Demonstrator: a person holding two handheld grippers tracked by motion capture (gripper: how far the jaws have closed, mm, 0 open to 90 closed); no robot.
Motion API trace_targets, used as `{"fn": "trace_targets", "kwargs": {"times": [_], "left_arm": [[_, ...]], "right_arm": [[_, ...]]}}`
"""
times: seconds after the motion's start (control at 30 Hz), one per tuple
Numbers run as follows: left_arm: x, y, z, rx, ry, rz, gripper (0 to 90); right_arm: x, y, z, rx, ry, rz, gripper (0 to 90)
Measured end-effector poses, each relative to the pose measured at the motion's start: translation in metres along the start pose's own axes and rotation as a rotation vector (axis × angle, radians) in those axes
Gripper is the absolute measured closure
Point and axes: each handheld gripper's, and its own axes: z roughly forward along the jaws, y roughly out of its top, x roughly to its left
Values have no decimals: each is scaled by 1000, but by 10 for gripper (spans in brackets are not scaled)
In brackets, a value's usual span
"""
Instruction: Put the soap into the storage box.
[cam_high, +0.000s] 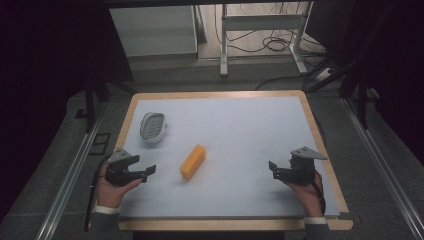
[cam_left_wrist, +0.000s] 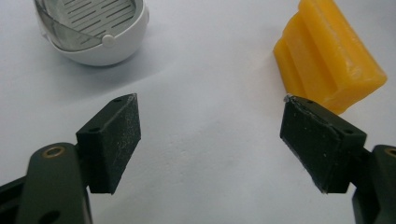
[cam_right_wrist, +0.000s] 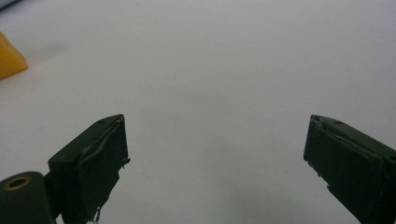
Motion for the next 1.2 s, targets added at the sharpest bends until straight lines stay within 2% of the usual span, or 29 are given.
{"fn": "trace_targets", "kwargs": {"times": [0.17,0.27,0.5,0.6,0.7,1.1,1.2], "left_arm": [[1,1,4,31,-8,-17,200],[0,1,7,38,-15,-21,196],[1,0,6,47,-1,-19,196],[2,0,5,57,0,-22,194],[2,-1,5,61,-3,-18,194],[-1,0,2,55,5,7,196],[-4,1,-1,58,19,17,197]], "right_arm": [[-5,-4,-3,4,-28,3,70],[-9,-6,-3,20,-18,22,73],[-8,-7,-2,27,-27,-2,77],[-7,-7,-2,43,-10,-10,81],[-2,-6,-2,47,-20,-43,81],[-4,-6,-4,52,-30,-40,80],[-3,-6,-4,54,-29,-40,80]]}}
